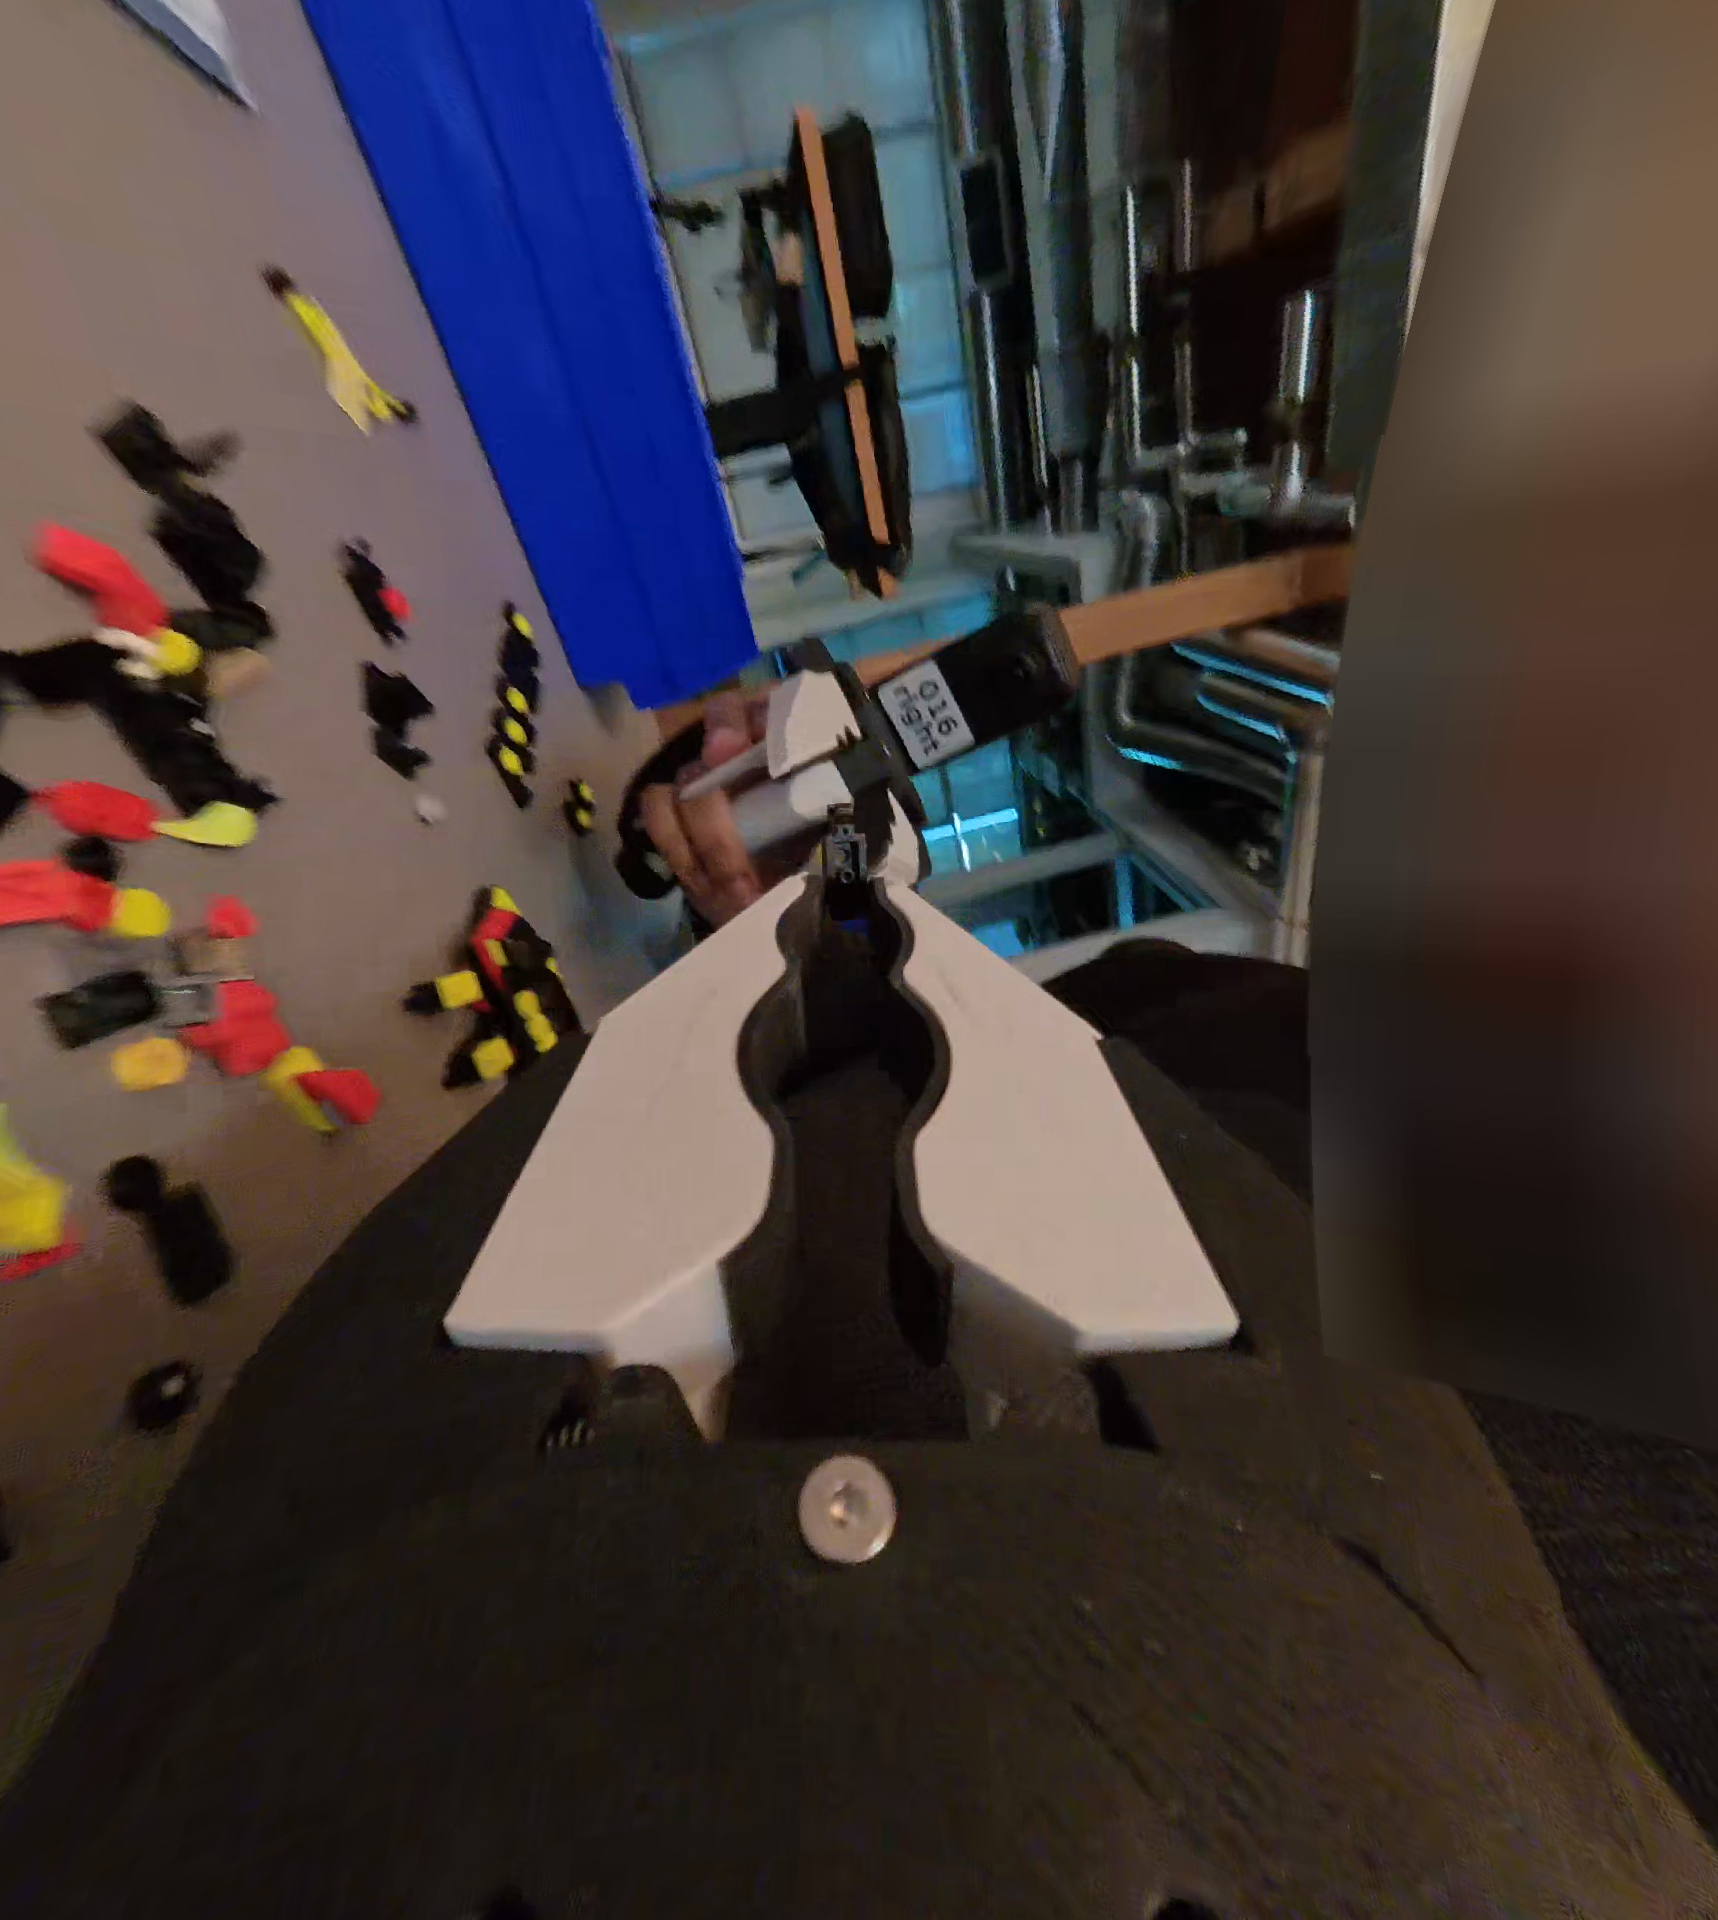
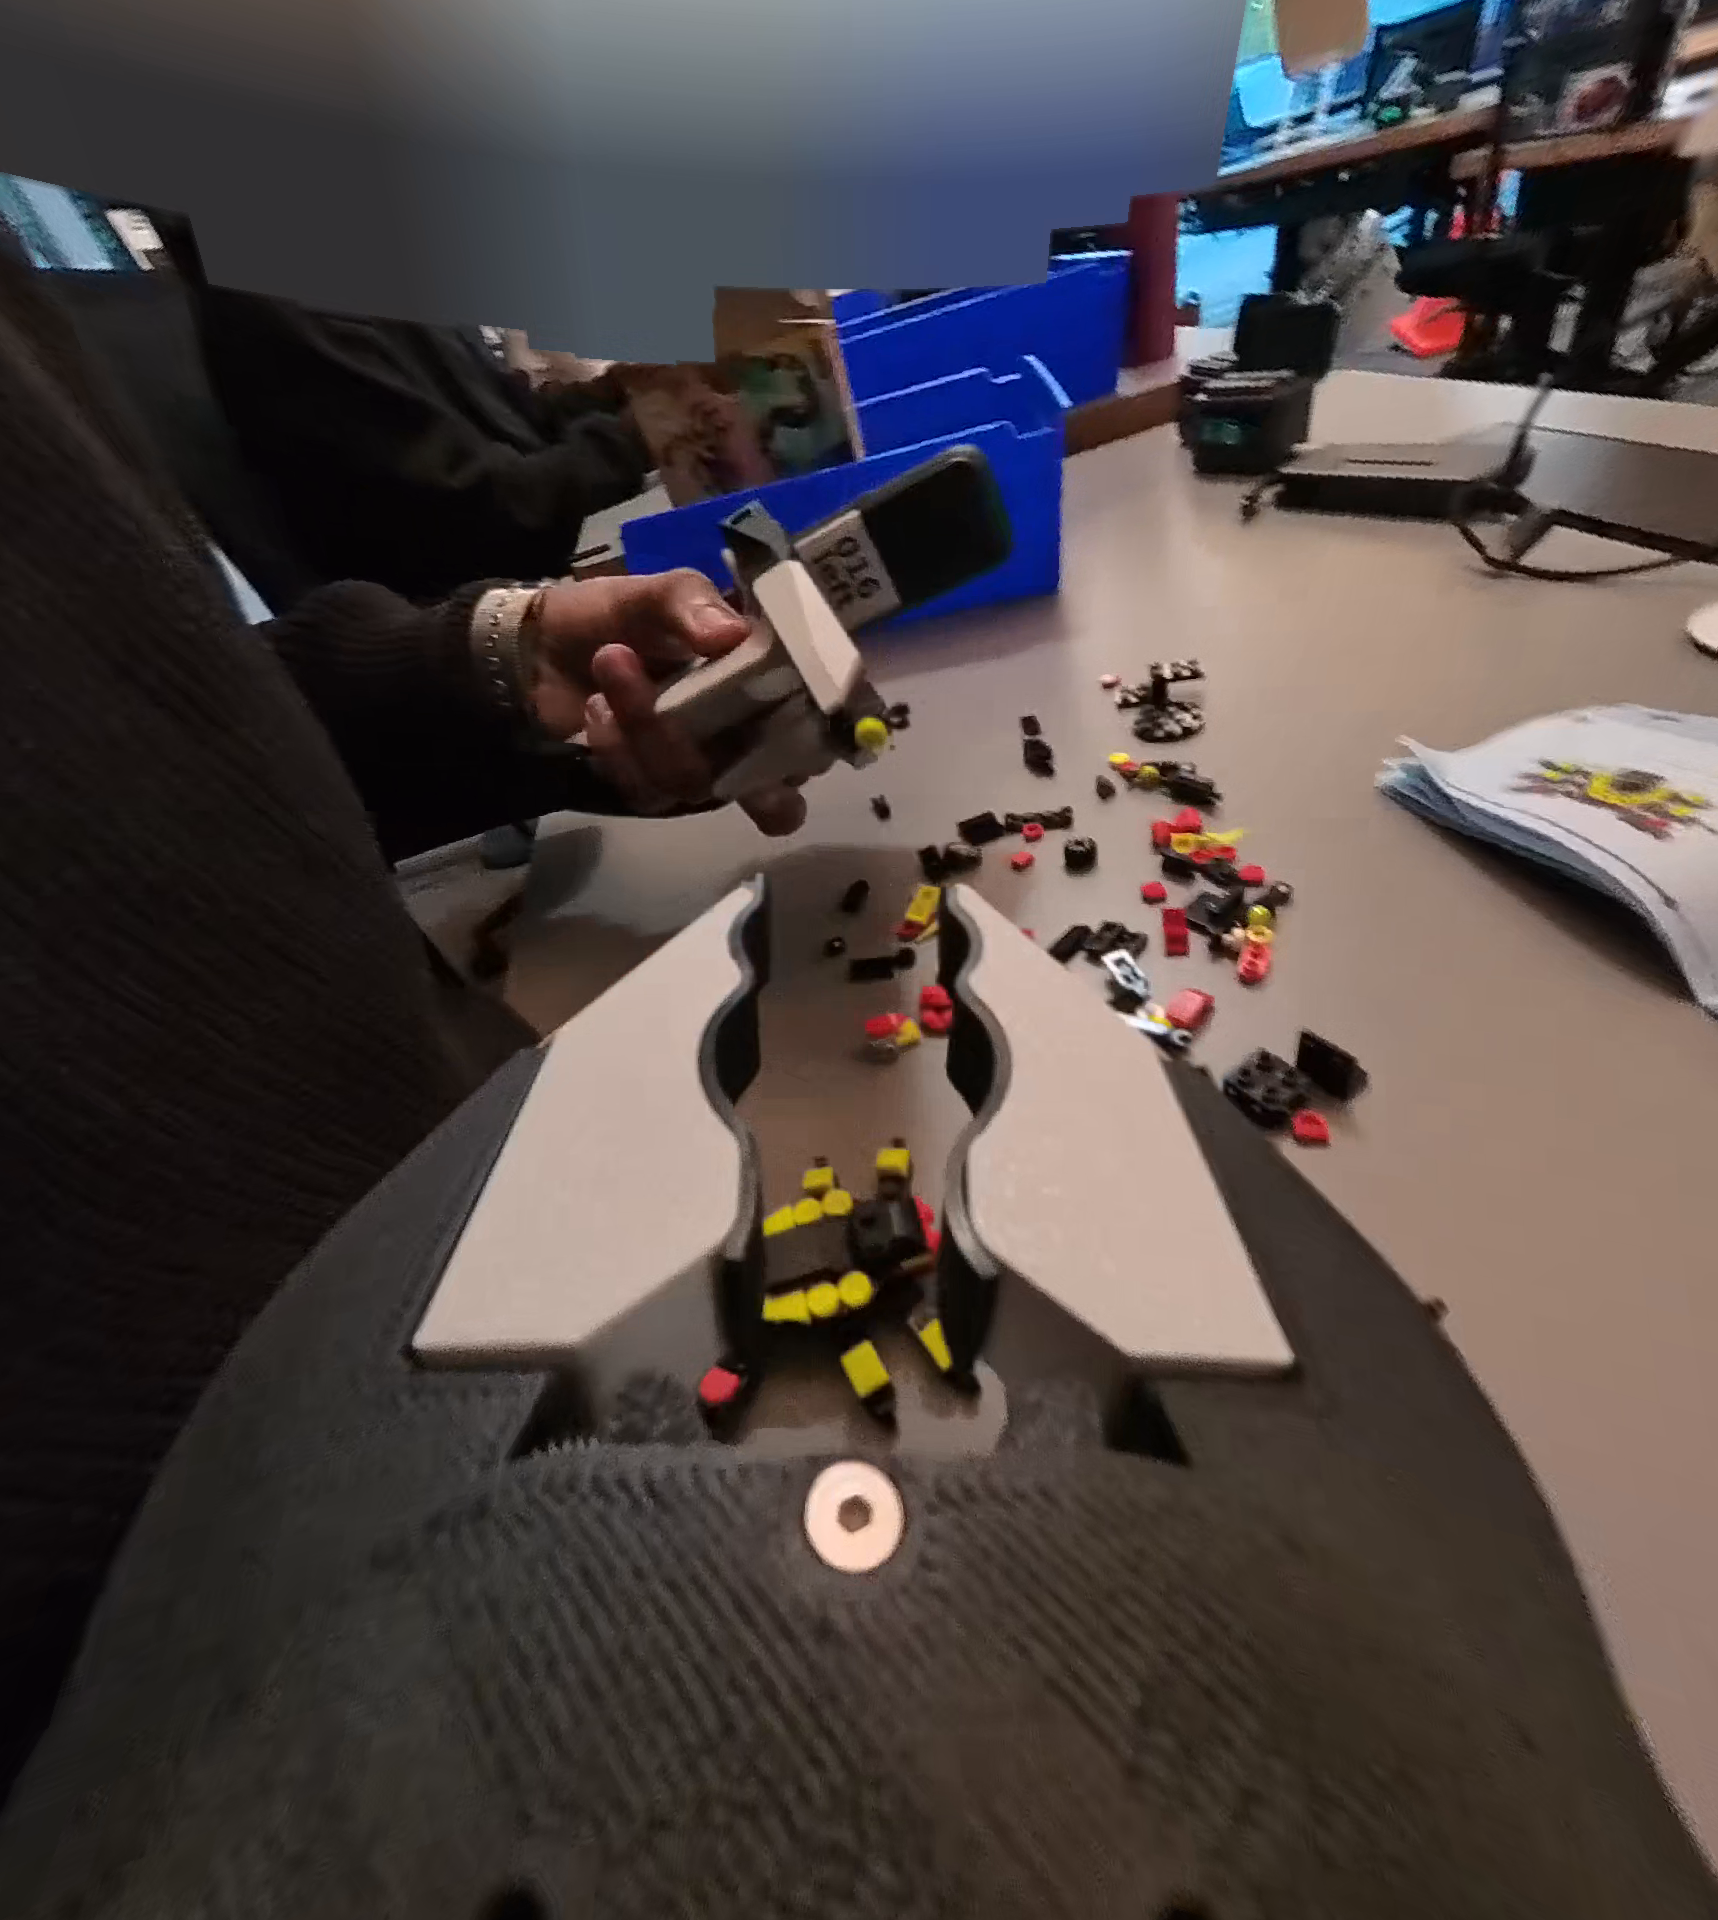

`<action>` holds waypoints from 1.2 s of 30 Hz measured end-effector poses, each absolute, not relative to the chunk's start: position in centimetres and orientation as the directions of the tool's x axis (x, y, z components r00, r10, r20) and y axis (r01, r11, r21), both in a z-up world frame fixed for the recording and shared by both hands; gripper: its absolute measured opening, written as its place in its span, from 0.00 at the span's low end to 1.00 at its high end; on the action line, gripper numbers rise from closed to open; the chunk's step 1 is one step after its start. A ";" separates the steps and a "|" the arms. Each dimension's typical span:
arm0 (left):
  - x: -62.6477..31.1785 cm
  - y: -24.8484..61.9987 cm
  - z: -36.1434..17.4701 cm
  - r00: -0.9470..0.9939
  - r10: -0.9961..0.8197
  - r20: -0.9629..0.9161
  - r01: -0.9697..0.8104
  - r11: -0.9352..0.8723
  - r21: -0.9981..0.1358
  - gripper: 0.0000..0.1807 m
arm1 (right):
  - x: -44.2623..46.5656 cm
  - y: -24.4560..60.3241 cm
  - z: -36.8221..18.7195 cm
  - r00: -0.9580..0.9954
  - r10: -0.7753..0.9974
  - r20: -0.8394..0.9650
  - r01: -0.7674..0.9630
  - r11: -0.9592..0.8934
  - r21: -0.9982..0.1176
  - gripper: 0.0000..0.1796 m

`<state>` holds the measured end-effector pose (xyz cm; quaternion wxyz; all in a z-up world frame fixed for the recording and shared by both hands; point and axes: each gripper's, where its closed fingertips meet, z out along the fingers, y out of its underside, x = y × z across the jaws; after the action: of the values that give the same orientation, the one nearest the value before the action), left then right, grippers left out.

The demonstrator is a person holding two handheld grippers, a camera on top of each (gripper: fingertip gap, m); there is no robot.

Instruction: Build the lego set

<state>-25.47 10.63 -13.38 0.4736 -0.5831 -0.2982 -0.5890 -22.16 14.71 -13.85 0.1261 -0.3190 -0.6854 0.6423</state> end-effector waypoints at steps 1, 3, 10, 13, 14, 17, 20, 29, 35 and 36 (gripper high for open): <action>-24.7 10.9 -13.2 0.124 -0.220 0.968 0.893 -0.401 -0.206 0.03 | -22.0 14.4 -13.6 -0.778 0.587 -0.225 0.261 -0.025 -0.965 0.17; -23.4 11.4 -13.5 0.125 -0.215 0.969 0.871 -0.443 -0.210 0.03 | -21.5 13.8 -12.9 -0.801 0.556 -0.221 0.241 -0.038 -0.970 0.17; -19.1 12.1 -14.0 0.065 -0.237 0.969 0.783 -0.590 -0.197 0.03 | -19.9 11.9 -13.8 -0.859 0.477 -0.187 0.239 0.051 -0.970 0.14; -18.6 12.2 -14.2 0.055 -0.238 0.970 0.769 -0.609 -0.193 0.03 | -19.4 11.5 -14.2 -0.872 0.459 -0.171 0.236 0.087 -0.968 0.10; -18.5 12.2 -14.3 0.058 -0.235 0.970 0.766 -0.612 -0.194 0.03 | -19.4 11.4 -14.4 -0.873 0.456 -0.172 0.239 0.092 -0.967 0.10; -18.6 12.2 -14.4 0.051 -0.235 0.971 0.769 -0.611 -0.188 0.03 | -19.4 11.6 -14.4 -0.872 0.456 -0.182 0.247 0.088 -0.965 0.08; -18.9 12.1 -14.5 0.043 -0.235 0.971 0.775 -0.605 -0.181 0.03 | -19.4 11.7 -14.4 -0.871 0.456 -0.186 0.251 0.087 -0.964 0.06; -19.1 12.3 -14.9 0.030 -0.222 0.975 0.783 -0.601 -0.161 0.04 | -19.5 11.9 -14.8 -0.864 0.466 -0.193 0.266 0.096 -0.959 0.06; -19.9 12.5 -15.7 0.088 -0.191 0.978 0.797 -0.576 -0.185 0.09 | -19.9 13.2 -14.7 -0.830 0.504 -0.239 0.305 0.051 -0.951 0.06; -20.1 12.5 -15.9 0.113 -0.180 0.977 0.799 -0.568 -0.197 0.09 | -20.0 13.9 -14.8 -0.807 0.533 -0.254 0.323 0.038 -0.946 0.06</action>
<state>-20.12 12.54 -15.89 0.3951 -0.6329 -0.2443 -0.6194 -20.03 13.92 -14.76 0.0840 -0.2990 -0.7154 0.6259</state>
